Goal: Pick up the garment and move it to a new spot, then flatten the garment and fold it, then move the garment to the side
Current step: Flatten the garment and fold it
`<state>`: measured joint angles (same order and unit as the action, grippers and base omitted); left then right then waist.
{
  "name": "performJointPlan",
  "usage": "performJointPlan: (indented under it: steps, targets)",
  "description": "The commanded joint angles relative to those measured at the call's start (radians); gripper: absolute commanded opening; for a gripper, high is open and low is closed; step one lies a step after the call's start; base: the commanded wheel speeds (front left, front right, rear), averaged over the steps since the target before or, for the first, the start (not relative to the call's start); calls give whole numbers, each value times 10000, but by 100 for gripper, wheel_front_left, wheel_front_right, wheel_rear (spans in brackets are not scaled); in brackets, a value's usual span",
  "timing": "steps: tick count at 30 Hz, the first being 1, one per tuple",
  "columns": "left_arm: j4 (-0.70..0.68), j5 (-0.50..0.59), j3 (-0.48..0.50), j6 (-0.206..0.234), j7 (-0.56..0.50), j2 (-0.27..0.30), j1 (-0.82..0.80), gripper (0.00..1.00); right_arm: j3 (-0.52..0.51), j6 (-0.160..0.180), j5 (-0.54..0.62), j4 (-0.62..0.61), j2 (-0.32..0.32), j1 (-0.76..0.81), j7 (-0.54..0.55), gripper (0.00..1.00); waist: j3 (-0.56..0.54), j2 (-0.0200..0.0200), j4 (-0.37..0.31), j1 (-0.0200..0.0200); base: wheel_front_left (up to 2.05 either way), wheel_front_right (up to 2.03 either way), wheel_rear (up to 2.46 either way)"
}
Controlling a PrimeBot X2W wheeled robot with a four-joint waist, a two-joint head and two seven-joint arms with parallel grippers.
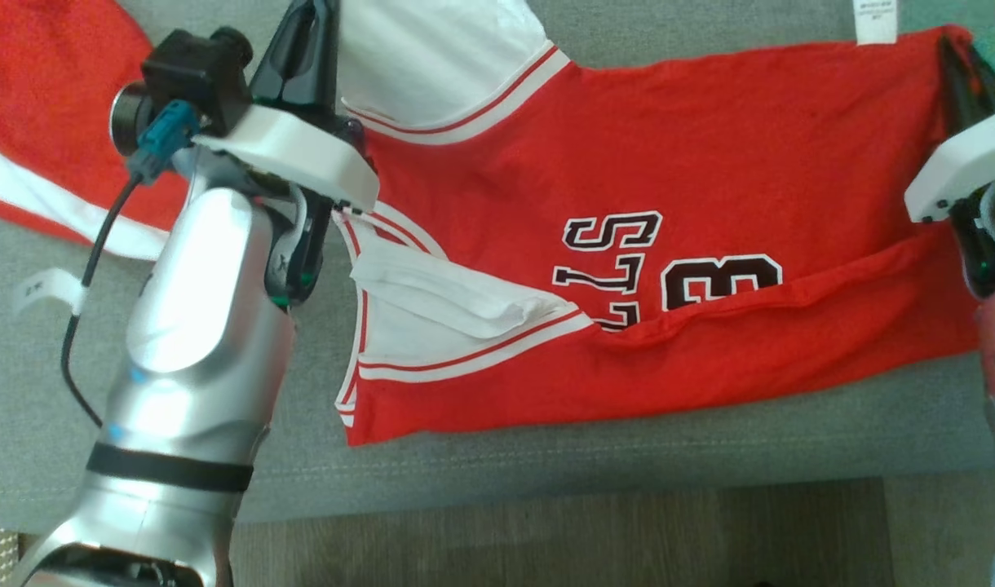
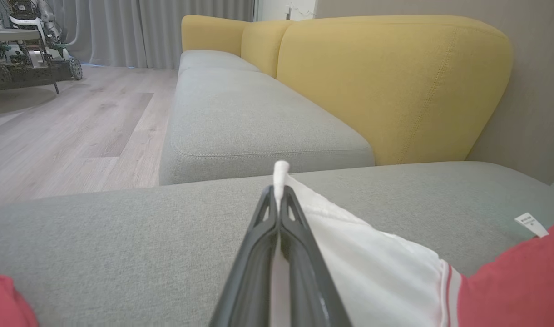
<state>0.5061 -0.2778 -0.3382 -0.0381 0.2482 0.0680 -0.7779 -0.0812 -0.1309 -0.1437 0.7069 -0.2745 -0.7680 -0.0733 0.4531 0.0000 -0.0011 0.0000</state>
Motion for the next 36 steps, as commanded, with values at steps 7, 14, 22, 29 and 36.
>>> performJointPlan:
  steps: [7,14,22,29,36]
  targets:
    - [-618,-517,441,-138,121,172,467,0,340,2,-433,-184,-368,529,-860,0,-388,0,118,0,0,0,0]
    - [-1454,-958,380,-579,132,210,1285,0,841,2,-711,-244,-722,1292,-1169,0,-750,0,290,0,0,0,0]
    - [-2181,-1262,-522,-869,-179,901,2204,0,780,2,-951,-664,-1066,1920,-1534,0,-1023,0,420,0,0,0,0]
    - [-3272,-1755,-1243,-917,-614,1874,3166,0,747,2,-1029,-1292,-1206,2459,-1804,0,-1273,0,473,0,0,0,0]
    - [-4506,-2525,-2128,-923,-1194,3011,3987,0,474,2,-994,-1740,-1333,3089,-1868,0,-1434,0,539,0,0,0,0]
